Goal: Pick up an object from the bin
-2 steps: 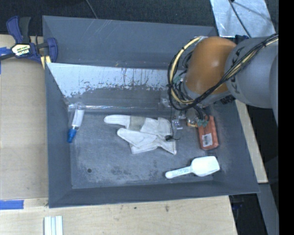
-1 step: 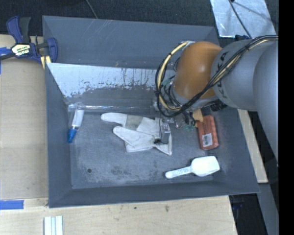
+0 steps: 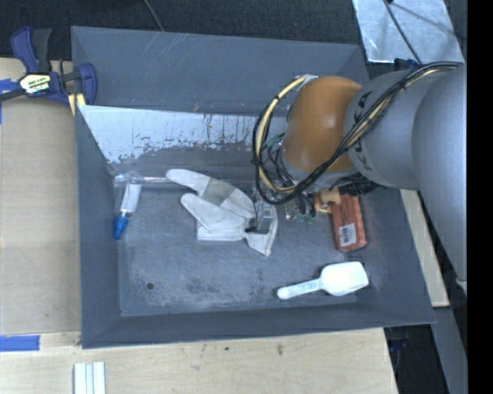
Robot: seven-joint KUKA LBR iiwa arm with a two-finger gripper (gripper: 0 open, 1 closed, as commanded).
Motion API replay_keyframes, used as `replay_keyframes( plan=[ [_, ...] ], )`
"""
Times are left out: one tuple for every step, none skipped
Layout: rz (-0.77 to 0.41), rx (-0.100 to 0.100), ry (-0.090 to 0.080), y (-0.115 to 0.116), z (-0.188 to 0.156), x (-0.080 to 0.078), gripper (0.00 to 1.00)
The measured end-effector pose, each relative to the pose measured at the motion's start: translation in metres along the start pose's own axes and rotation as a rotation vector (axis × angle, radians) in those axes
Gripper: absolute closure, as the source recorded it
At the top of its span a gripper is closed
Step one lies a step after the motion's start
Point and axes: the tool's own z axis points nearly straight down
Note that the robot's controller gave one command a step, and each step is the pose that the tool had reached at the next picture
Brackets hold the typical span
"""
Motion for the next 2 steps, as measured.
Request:
replay_keyframes(
  plan=[
    [0.000,0.000,0.000,0.000,0.000,0.000,1.00],
    [0.007,0.000,0.003,-0.037,-0.138,-0.014,1.00]
  ],
)
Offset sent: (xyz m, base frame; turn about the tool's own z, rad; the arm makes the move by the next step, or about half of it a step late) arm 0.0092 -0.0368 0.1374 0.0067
